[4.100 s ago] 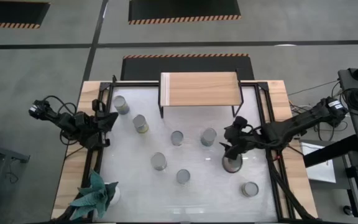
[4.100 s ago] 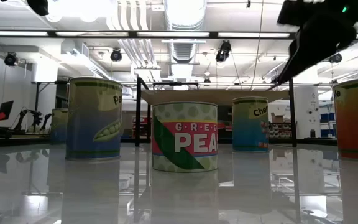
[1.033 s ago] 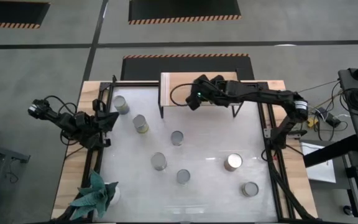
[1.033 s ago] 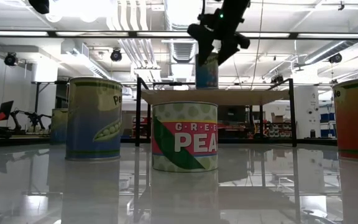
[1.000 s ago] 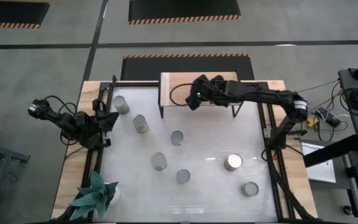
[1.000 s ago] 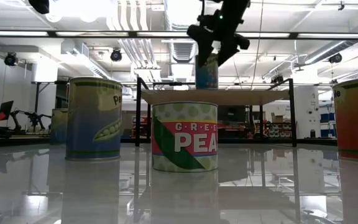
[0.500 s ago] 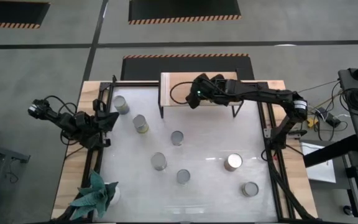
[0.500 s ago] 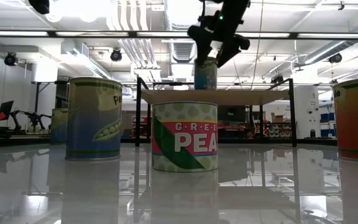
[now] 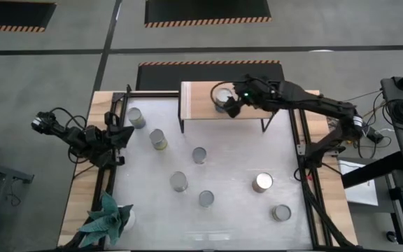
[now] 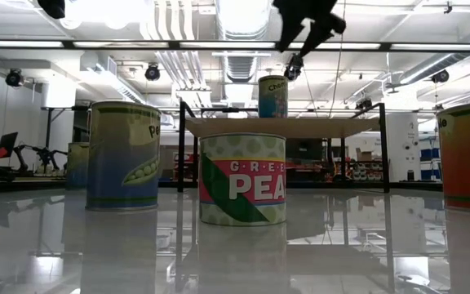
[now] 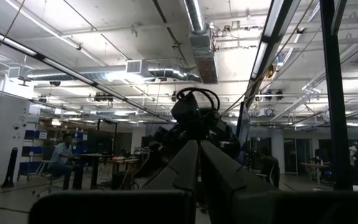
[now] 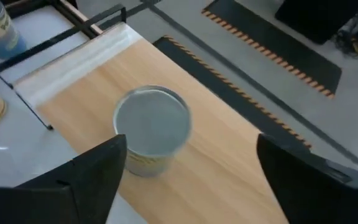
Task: Pick and place cans onto a shelf
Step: Put the canned cherries on the shelf
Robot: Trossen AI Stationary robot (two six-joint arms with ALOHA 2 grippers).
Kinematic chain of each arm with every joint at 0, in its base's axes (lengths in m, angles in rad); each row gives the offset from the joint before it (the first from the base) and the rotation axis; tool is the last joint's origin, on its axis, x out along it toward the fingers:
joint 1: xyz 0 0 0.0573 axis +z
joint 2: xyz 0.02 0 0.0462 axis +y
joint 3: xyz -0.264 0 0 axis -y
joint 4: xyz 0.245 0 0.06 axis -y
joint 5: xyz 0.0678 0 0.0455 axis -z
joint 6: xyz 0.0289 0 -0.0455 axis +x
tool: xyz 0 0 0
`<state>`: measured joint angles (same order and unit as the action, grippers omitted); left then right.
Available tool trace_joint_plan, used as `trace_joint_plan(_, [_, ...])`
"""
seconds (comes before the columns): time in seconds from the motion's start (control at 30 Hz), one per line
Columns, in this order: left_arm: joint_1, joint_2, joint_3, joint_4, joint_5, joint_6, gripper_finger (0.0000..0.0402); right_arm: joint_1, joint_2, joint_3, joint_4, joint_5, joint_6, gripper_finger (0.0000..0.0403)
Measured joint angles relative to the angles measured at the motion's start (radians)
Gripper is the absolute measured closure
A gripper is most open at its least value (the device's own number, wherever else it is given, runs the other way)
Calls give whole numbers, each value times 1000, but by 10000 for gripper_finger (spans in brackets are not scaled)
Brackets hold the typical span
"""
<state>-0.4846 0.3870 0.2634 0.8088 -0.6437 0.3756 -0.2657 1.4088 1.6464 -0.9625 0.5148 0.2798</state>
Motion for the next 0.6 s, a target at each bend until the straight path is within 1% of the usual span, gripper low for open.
trace_joint_plan(0.1, [0, 2, 0, 0, 0, 0, 402, -21, -26, -27, -21, -1, -32, 119])
trace_joint_plan(0.23, [0, 12, 0, -1, 0, 0, 402, -61, -26, -68, -30, -1, -96, 216])
trace_joint_plan(0.37, [0, 13, 0, 4, 0, 0, 402, -114, -5, -107, 10, -4, -156, 316])
trace_joint_plan(0.43, [0, 13, 0, 4, 0, 0, 402, -140, 10, -127, 45, -47, -191, 361])
trace_joint_plan(0.47, [0, 13, 0, 4, 0, 0, 402, -152, 18, -134, 68, -85, -201, 378])
trace_joint_plan(0.5, [0, 13, 0, 5, 0, 0, 402, -161, 23, -142, 94, -127, -211, 385])
trace_joint_plan(0.6, [0, 13, 0, 5, 0, 0, 402, -178, 35, -156, 158, -222, -214, 389])
